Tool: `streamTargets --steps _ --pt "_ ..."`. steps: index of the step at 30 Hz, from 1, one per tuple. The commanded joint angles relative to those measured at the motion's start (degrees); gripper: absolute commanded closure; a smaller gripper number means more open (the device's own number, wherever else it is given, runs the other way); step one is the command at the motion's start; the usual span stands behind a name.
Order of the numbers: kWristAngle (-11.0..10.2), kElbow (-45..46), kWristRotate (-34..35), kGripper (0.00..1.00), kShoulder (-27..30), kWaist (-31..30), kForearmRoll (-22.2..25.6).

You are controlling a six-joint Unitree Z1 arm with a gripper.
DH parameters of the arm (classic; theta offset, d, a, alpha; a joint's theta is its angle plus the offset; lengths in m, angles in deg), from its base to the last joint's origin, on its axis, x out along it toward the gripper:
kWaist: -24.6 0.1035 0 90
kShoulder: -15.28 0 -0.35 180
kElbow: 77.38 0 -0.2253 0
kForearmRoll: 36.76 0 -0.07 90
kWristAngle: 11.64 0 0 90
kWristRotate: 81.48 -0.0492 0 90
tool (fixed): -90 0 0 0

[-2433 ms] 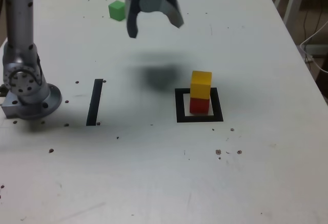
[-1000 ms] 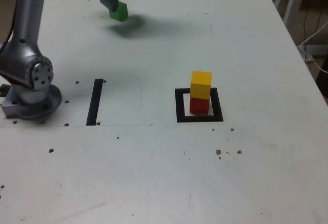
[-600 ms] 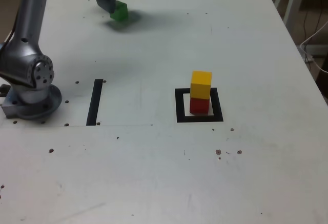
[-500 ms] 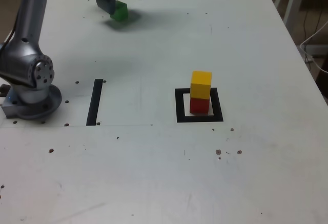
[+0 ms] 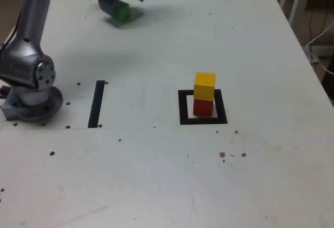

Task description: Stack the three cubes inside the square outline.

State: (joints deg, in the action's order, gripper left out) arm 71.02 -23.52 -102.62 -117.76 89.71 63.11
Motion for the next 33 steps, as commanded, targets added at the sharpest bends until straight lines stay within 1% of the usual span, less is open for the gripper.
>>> streamTargets --steps 1,9,12,14,21,33 --pt "0.04 -0.62 -0.27 0.28 -0.36 0.10 0.55" --pt "0.29 -0.98 -1.44 0.63 -0.38 0.09 0.48" --pt "0.67 -1.08 -2.23 0.71 -0.40 0.05 0.12" --pt "0.92 -1.08 -2.59 0.73 -0.43 0.03 0.00" --pt "1.56 -0.83 -3.06 0.73 -0.47 0.02 0.28" --pt "1.63 -0.65 -3.37 0.73 -0.39 -0.23 0.38"
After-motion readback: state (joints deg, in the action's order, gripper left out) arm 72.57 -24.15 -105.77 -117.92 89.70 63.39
